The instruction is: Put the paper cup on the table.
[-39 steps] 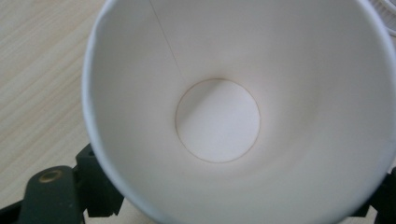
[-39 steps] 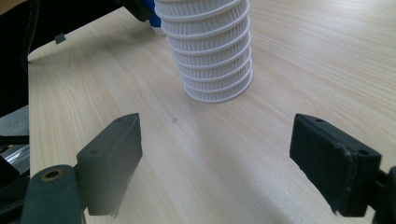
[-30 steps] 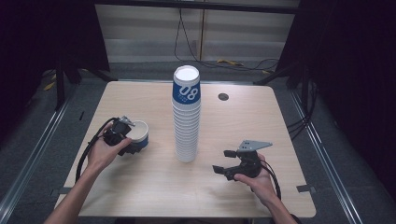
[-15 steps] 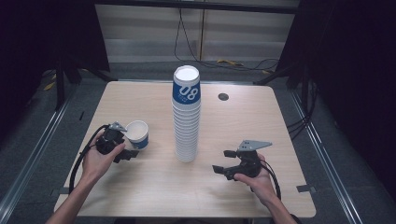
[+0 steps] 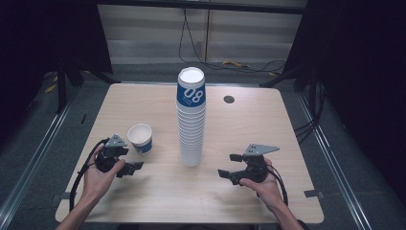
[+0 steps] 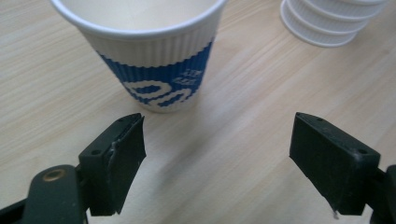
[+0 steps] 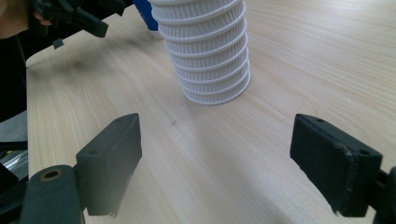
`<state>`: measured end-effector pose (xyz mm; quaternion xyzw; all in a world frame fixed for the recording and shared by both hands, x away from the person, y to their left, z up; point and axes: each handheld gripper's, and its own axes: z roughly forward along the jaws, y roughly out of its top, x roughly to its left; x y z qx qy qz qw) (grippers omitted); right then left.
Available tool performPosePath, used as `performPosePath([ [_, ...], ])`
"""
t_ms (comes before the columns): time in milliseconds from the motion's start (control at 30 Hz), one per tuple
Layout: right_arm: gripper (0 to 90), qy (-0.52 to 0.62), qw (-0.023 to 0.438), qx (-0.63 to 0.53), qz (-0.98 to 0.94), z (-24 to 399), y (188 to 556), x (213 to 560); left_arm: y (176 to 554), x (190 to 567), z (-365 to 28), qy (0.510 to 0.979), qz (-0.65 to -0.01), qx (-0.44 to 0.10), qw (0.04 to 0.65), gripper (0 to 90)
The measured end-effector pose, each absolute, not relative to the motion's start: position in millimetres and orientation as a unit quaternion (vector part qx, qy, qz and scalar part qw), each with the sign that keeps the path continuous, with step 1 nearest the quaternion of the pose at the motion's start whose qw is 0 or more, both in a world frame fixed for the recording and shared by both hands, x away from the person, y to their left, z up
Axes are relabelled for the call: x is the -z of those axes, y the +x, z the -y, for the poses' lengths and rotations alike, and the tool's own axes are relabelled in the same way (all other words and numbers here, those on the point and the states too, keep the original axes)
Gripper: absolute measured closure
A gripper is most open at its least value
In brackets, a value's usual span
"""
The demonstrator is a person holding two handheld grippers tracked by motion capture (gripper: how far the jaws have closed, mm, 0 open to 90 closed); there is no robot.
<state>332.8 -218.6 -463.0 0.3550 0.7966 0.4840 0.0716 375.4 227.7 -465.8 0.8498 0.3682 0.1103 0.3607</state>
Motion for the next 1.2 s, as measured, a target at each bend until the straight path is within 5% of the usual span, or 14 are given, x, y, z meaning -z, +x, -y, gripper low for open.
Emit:
performPosePath([
  [1200, 17.1, 0.352, 0.099, -0.479, -0.798, 219, 318, 465, 330, 491, -182, 0.801, -0.290, -0.103, 0.513, 16.9],
])
